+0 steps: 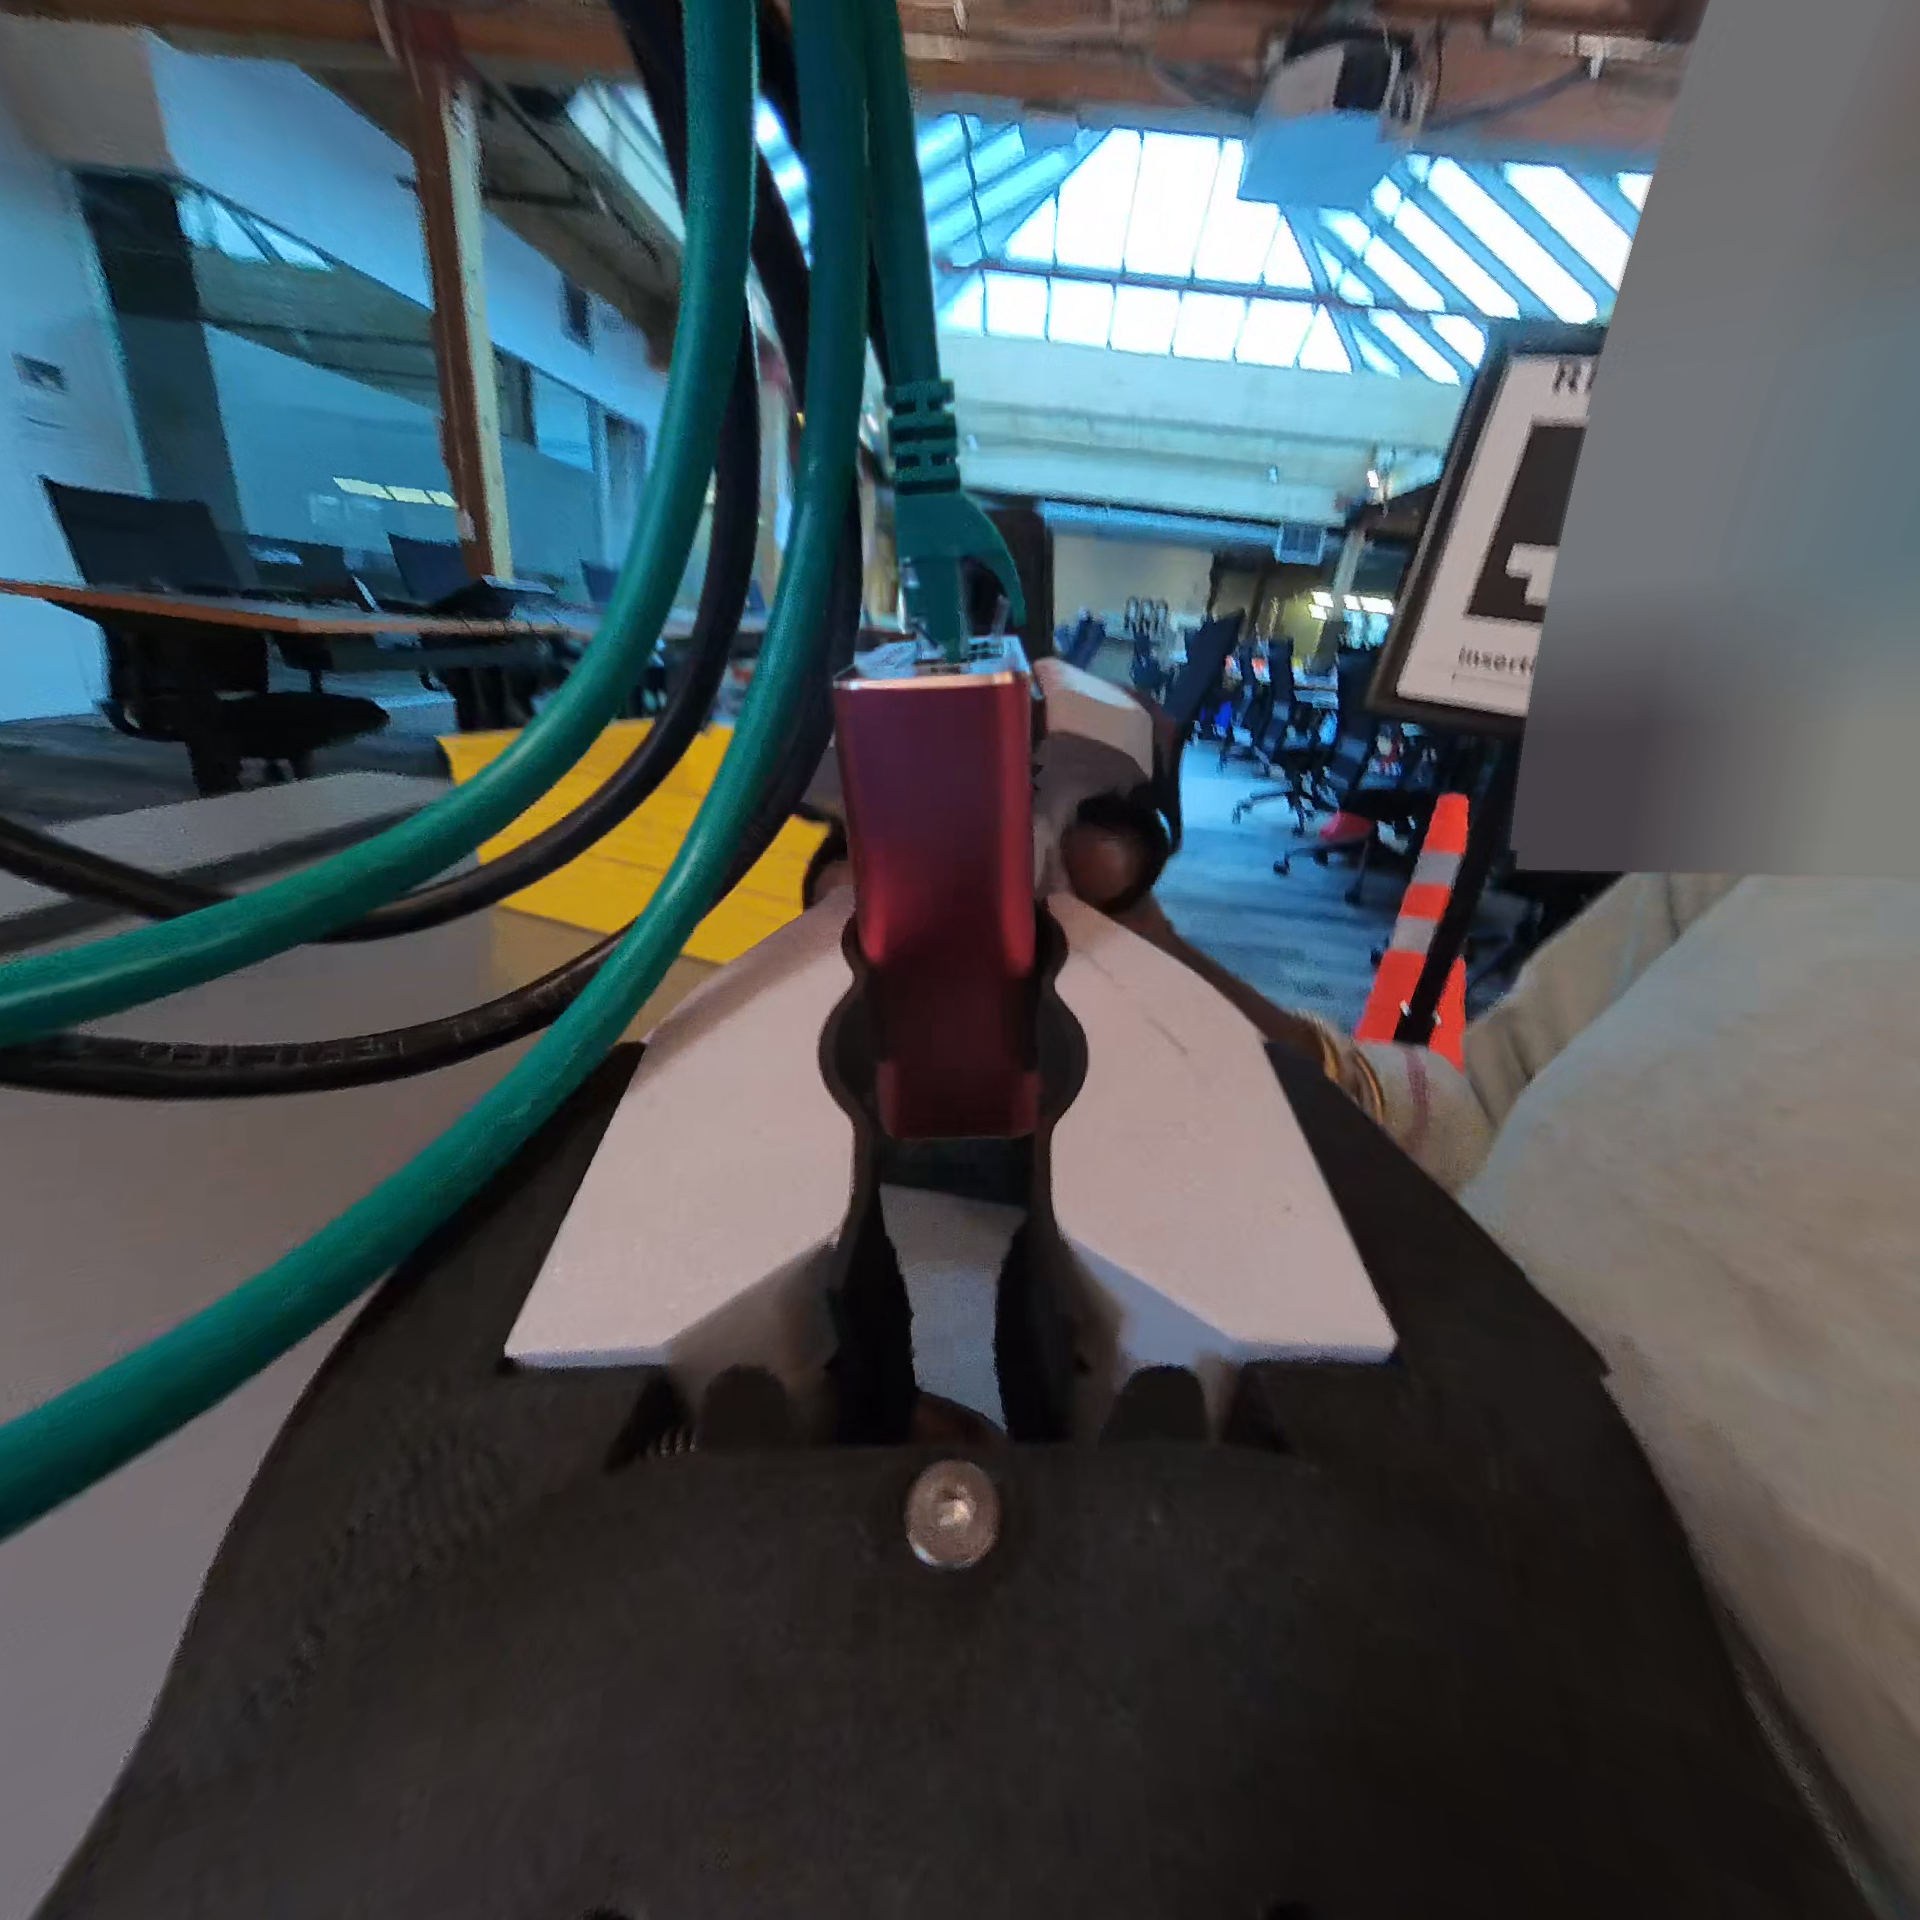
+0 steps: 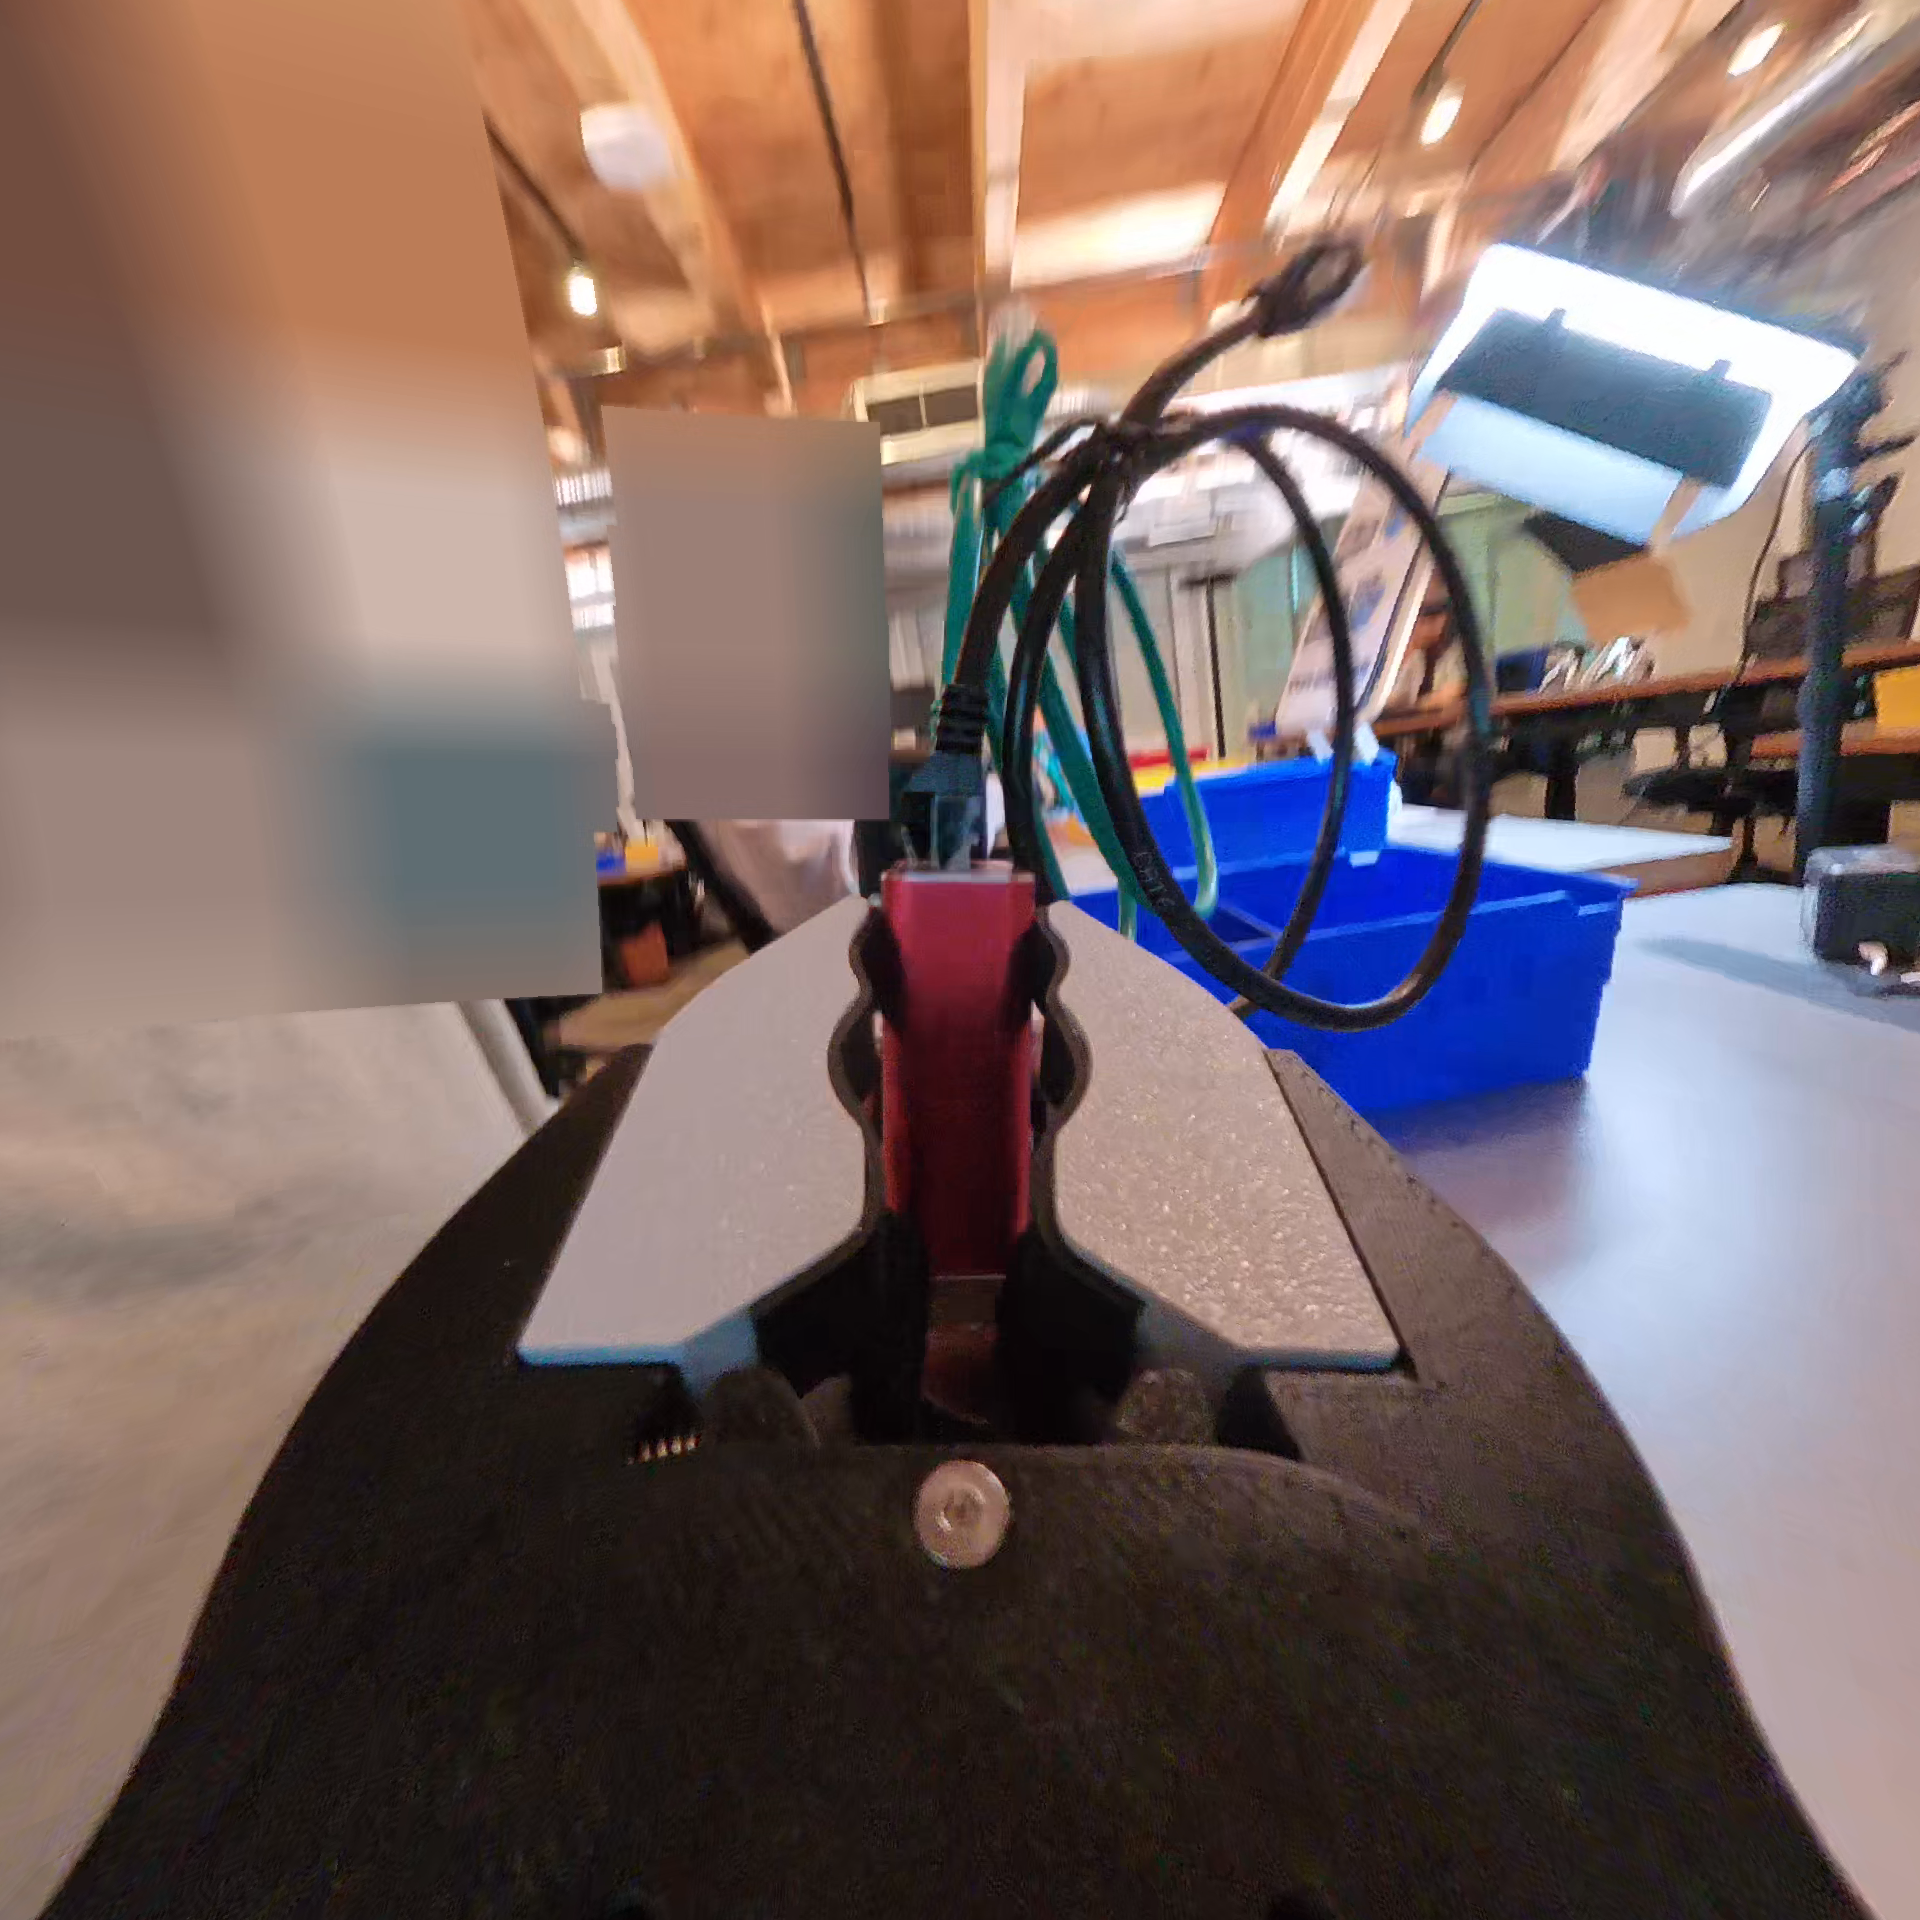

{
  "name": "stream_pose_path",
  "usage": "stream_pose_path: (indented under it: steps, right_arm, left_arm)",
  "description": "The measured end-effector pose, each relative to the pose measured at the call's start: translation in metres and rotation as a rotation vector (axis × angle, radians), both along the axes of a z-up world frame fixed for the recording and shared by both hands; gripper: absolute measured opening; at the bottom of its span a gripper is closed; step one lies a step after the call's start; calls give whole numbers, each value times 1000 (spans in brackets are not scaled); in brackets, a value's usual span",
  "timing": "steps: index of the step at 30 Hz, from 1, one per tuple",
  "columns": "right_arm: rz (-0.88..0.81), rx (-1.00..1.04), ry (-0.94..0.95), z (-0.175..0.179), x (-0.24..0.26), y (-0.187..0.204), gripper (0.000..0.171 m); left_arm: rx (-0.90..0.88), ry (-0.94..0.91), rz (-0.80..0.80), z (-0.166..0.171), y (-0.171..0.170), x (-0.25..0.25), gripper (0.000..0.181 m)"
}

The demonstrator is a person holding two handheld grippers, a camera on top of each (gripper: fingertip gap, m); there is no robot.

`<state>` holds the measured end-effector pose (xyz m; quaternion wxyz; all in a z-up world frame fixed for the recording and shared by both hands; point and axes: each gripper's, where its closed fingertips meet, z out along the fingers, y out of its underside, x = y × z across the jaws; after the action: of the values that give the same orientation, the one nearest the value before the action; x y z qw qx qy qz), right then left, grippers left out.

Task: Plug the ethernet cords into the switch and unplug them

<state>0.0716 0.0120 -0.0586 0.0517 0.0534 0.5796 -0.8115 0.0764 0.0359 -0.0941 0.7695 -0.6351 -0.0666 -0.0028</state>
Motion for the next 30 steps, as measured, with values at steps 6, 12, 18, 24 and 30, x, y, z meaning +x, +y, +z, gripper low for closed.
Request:
stream_pose_path:
  steps: [6,12,18,24,30]
  right_arm:
    - [28,338,60,-33,13,10,29]
    - [-69,54,50,-9,2,12,27]
    - [-111,-423,-115,19,-14,16,27]
    - [-90,-202,-85,6,-9,-6,27]
    - [-61,-41,-71,-4,-4,1,26]
  left_arm:
    - [-247,-23,-112,-37,18,16,27]
    - [-15,-41,-65,-5,8,7,31]
    - [100,-101,-32,8,7,1,61]
    - [120,-100,-10,11,-2,-4,30]
    - [17,-82,-53,-1,5,3,30]
